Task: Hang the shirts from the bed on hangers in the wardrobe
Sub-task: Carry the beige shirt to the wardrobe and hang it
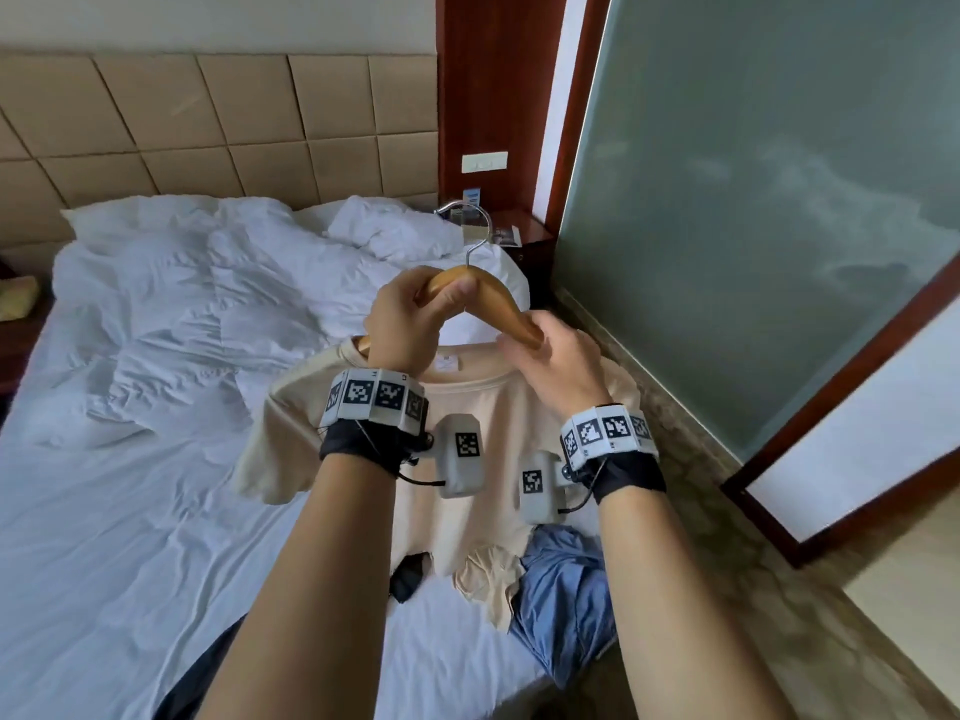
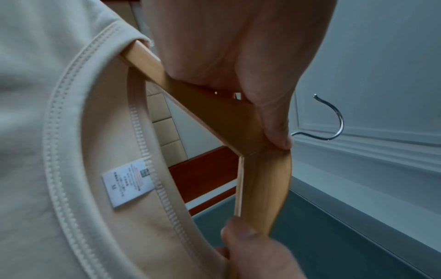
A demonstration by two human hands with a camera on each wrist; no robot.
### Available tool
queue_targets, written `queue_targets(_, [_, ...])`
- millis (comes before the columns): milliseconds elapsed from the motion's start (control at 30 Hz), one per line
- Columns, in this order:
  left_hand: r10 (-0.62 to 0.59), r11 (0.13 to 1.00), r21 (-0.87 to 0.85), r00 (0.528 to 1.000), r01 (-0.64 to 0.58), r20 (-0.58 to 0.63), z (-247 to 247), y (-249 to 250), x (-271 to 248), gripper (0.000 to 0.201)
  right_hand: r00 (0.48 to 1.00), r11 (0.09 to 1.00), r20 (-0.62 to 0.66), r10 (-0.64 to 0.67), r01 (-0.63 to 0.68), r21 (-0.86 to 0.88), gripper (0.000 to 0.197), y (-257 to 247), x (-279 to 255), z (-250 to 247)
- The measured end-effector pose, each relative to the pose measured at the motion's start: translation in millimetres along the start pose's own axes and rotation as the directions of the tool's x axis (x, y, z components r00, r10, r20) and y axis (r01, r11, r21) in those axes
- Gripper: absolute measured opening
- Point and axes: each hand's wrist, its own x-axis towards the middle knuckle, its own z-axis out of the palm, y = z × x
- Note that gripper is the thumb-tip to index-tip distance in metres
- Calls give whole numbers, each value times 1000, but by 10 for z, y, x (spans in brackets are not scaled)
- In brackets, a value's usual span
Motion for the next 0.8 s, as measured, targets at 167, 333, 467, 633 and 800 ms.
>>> queue_targets(167, [52, 997, -56, 991, -46, 121, 253, 242, 54, 54, 999, 974, -28, 19, -25, -226, 28, -106, 55, -304])
queue_targets(333, [122, 991, -89, 946, -99, 301, 599, 564, 121, 58, 991, 954, -131, 26, -64, -293, 17, -29, 135, -727])
queue_targets(467, [170, 976, 60, 911, -207, 375, 904, 847, 175, 58, 974, 957, -222, 54, -114, -266, 20, 104, 94, -1187])
queue_targets(633, [94, 871, 428, 935, -244, 342, 1391, 974, 265, 67, 922, 960, -367, 122, -203, -193, 22, 407, -17, -1911])
queue_targets(800, [134, 786, 533, 929, -312, 346, 2040, 1376, 65, 34, 894, 970, -421, 154, -217, -106, 25, 752, -280, -2698])
